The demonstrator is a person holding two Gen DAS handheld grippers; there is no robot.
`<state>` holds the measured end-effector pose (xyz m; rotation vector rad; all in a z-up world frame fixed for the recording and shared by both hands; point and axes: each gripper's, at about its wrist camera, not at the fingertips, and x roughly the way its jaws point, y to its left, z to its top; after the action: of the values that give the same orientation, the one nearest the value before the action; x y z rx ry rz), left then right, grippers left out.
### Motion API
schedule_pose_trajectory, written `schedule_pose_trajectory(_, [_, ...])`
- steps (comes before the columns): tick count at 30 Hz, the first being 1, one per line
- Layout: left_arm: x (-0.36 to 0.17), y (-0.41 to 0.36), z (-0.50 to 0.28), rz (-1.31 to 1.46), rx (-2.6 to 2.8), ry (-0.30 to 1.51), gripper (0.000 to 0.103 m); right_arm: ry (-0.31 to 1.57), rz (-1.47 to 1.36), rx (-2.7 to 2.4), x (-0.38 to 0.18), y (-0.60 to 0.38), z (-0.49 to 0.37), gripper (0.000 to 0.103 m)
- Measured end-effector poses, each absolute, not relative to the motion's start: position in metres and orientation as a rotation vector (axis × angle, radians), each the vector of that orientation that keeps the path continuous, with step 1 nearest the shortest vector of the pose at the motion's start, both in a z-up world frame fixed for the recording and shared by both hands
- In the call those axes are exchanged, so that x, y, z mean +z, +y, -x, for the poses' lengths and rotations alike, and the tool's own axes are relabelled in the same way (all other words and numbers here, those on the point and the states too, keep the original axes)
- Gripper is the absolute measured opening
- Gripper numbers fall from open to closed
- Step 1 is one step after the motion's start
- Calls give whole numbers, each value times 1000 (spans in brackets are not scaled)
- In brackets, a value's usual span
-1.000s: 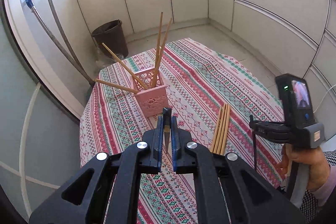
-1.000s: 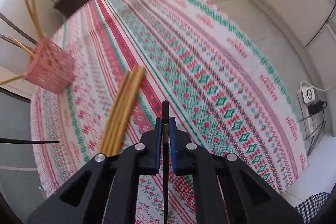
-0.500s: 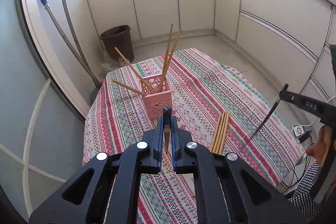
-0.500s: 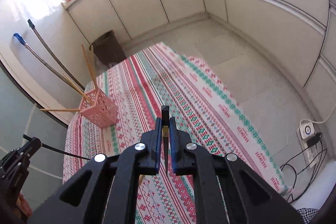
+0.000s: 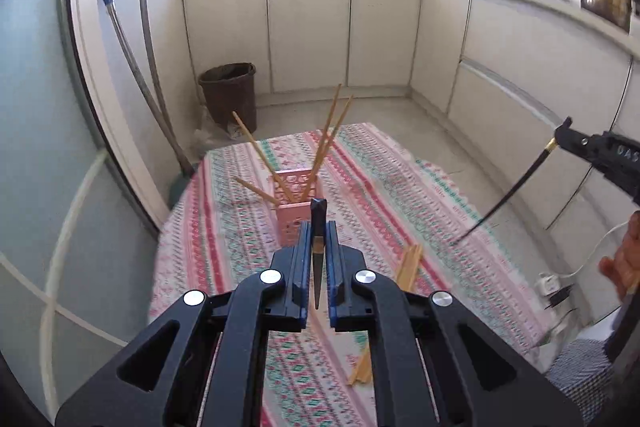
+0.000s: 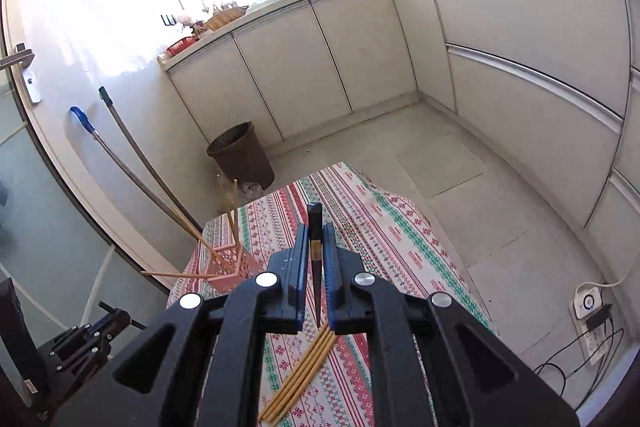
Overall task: Organize utensils
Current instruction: 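Carry both black chopsticks over the pink holder and open both tools to drop them in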
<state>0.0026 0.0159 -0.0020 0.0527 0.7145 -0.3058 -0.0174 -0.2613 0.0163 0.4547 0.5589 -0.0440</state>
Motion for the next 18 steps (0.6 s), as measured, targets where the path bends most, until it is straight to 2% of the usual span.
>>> schedule_pose_trajectory(8, [35, 42, -24, 146, -341, 661, 6, 487, -498, 9, 44, -259, 9, 7])
schedule_pose_trajectory(14, [64, 46, -57, 170, -267, 574, 6, 506, -518, 20, 34, -264, -1, 8])
schedule_pose_trajectory(18, [64, 44, -88, 176, -214, 548, 6, 543, -522, 13, 23, -270, -11, 8])
